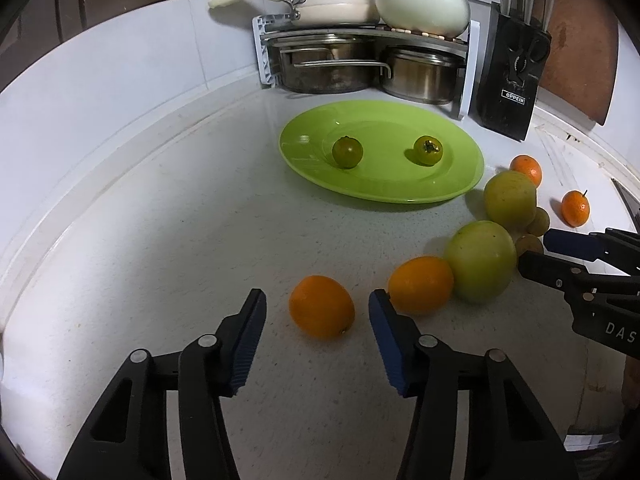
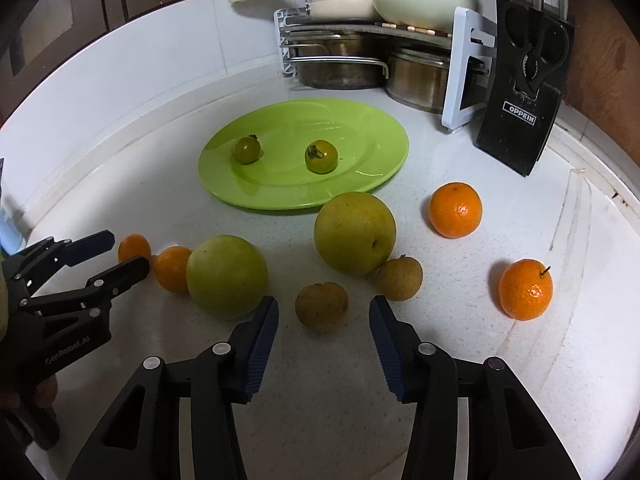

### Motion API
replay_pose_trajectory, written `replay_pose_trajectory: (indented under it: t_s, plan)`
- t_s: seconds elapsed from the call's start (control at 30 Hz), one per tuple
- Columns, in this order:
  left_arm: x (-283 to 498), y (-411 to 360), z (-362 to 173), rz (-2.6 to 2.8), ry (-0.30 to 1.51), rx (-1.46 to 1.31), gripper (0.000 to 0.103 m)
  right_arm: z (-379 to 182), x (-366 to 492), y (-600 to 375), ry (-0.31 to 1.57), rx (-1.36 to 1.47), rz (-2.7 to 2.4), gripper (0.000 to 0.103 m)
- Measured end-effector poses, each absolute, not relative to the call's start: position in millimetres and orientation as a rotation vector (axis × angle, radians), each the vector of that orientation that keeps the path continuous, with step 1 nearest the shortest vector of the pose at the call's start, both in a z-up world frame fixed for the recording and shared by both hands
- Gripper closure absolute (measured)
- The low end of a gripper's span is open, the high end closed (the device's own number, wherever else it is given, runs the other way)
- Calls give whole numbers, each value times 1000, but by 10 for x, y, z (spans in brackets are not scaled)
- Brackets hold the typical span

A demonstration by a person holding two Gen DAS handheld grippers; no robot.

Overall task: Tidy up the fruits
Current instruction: 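Grasp an orange with the left tool while the right tool grasps a brown fruit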

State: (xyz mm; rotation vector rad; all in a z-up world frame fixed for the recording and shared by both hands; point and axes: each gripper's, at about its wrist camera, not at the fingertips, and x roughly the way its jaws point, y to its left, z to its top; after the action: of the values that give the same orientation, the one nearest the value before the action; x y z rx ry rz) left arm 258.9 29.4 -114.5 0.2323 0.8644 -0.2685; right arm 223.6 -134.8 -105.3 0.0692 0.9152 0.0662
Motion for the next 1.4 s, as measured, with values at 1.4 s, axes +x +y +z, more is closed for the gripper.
replay_pose_trajectory:
  t_s: [1.4]
  plan:
    - [2326, 252, -643, -271, 780, 143, 68, -610, 2018, -1338, 778, 34, 104, 72]
